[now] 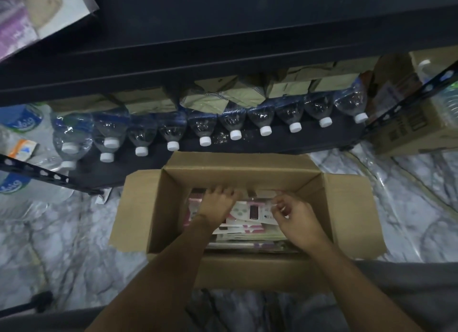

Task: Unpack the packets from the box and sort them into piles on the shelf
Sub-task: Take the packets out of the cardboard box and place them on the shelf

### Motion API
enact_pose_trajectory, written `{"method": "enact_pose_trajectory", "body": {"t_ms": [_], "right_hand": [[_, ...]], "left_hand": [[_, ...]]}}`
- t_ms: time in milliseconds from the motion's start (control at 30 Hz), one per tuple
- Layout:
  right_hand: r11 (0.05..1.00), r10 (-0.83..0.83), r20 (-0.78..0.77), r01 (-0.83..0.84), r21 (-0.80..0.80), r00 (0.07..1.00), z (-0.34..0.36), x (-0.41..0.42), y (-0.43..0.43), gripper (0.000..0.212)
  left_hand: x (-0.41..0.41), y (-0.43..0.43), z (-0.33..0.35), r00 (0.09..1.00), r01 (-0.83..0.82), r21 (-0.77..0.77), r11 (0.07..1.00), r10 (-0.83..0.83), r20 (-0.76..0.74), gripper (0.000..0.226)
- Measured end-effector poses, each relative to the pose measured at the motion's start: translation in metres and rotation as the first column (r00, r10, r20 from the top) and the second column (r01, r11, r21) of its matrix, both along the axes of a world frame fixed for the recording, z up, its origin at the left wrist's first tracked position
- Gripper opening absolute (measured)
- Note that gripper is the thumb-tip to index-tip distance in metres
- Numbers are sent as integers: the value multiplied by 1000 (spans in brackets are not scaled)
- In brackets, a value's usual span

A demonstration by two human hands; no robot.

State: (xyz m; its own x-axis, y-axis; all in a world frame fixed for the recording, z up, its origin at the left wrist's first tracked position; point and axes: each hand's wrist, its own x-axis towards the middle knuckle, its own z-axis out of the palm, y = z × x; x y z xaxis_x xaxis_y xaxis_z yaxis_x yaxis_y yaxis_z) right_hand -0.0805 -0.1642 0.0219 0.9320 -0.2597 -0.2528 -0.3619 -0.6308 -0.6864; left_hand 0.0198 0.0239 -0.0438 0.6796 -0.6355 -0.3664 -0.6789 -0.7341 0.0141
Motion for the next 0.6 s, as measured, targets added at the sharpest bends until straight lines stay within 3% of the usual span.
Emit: {"method": "enact_pose_trajectory", "body": {"t_ms": [200, 367, 600], "right_hand": [[1000, -10, 12, 10, 3, 1000, 7, 3, 7, 19], [997, 66, -68, -64, 35, 995, 5, -1, 18, 6], [935, 237, -251, -290, -203, 939, -18, 6, 36, 27]], "left_hand": [[-7, 28, 45, 985, -154, -284, 946, 170, 32, 33], [-30, 56, 86, 965, -221, -458, 861, 260, 22, 39], [-48, 77, 115, 920, -153, -559, 815, 323, 220, 45]]}}
